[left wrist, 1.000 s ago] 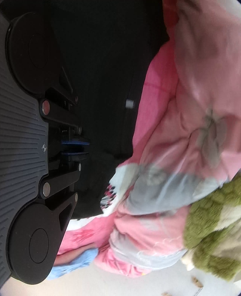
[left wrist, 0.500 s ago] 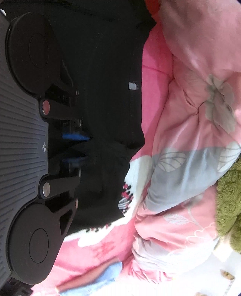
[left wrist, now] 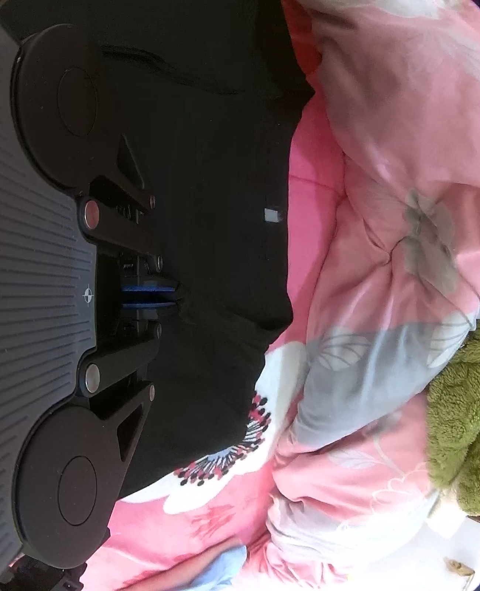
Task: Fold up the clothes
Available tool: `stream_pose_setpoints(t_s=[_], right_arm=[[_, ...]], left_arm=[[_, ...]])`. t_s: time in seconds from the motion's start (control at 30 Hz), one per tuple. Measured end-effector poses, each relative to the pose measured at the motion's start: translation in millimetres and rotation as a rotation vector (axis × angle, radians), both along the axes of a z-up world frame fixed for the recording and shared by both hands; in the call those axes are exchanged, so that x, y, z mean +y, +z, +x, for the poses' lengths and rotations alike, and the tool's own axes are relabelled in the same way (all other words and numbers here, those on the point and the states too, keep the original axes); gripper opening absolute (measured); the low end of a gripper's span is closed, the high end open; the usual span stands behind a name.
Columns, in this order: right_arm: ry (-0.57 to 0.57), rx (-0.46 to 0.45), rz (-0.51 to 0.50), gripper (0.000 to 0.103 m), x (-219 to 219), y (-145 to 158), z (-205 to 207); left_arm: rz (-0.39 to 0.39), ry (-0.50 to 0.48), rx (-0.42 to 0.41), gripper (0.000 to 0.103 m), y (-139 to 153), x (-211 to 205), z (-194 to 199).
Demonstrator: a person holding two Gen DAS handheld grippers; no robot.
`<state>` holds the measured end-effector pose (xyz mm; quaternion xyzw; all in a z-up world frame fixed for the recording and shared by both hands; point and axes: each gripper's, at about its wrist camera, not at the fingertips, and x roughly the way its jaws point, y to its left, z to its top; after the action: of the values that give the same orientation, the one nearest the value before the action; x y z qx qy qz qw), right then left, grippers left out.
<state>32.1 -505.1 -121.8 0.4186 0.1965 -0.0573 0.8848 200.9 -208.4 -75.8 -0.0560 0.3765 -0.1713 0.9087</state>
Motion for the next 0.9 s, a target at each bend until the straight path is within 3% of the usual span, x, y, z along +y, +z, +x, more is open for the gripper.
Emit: stream_pose_setpoints(t_s=[0.17, 0.23, 0.37, 0.43, 0.5, 0.57, 0.6, 0.7, 0.9], right_arm=[[0.0, 0.001, 0.0, 0.022, 0, 1, 1], [0.0, 0.002, 0.001, 0.022, 0, 0, 1], [-0.001, 0.004, -0.002, 0.022, 0, -1, 2], [-0.001, 0.006, -0.007, 0.022, 1, -1, 2], [-0.001, 0.005, -0.007, 0.022, 1, -1, 2], [-0.002, 0.004, -0.005, 0.022, 1, -1, 2], [-0.002, 0.004, -0.003, 0.022, 1, -1, 2], [-0.001, 0.001, 0.001, 0.022, 1, -2, 2], [0.001, -0.002, 0.008, 0.022, 0, -3, 2]], left_arm=[[0.06, -0.002, -0.091, 0.023, 9, 2, -17], [0.09, -0.131, -0.191, 0.027, 17, -3, -42], [0.205, -0.539, -0.301, 0.029, 11, -35, -101], [0.305, -0.647, -0.374, 0.029, -1, -54, -124], [0.396, -0.685, -0.412, 0.029, -13, -69, -135], [0.422, -0.692, -0.378, 0.024, -20, -76, -135], [0.423, -0.689, -0.355, 0.013, -23, -77, -133], [0.409, -0.666, -0.299, 0.003, -23, -76, -129], [0.264, -0.623, -0.106, 0.002, -9, -63, -120]])
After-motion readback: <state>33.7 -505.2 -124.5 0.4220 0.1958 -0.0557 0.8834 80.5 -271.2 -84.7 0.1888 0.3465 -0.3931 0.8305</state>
